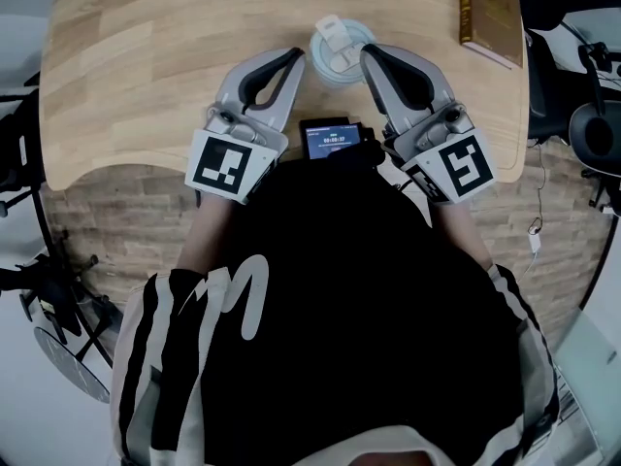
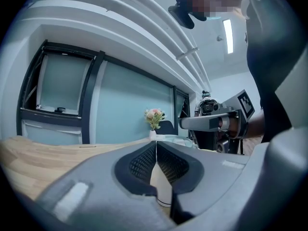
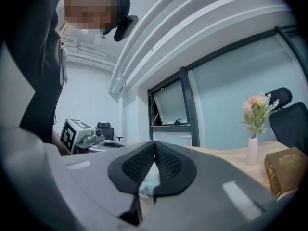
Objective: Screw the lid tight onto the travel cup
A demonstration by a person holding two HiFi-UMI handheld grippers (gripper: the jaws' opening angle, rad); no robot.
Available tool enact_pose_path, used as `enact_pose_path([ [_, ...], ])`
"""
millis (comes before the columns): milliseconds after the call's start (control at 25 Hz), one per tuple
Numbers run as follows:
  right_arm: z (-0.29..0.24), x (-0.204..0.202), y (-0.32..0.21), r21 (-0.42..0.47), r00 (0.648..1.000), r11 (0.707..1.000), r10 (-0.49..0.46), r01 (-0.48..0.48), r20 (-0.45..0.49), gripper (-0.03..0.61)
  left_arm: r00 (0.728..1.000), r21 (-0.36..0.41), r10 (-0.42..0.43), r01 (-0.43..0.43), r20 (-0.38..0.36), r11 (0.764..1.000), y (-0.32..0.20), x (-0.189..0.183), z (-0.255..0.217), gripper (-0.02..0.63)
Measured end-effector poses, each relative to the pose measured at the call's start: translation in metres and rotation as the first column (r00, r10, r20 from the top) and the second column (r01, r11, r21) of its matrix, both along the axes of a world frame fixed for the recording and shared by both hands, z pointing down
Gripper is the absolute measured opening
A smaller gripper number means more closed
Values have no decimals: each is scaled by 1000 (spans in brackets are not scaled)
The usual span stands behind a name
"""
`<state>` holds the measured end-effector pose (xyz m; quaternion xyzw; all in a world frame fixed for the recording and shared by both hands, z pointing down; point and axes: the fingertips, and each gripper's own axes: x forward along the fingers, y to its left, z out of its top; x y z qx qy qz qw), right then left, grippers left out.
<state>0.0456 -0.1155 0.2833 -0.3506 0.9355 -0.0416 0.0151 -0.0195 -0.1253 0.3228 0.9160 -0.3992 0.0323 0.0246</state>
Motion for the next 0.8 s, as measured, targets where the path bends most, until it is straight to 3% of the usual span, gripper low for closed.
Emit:
enact_pose_path([
  [800,-5,4,-1,26,999,999,34,-33,-30,0,1000,27,-14,14,-10,1000,-2,0,-8,2],
])
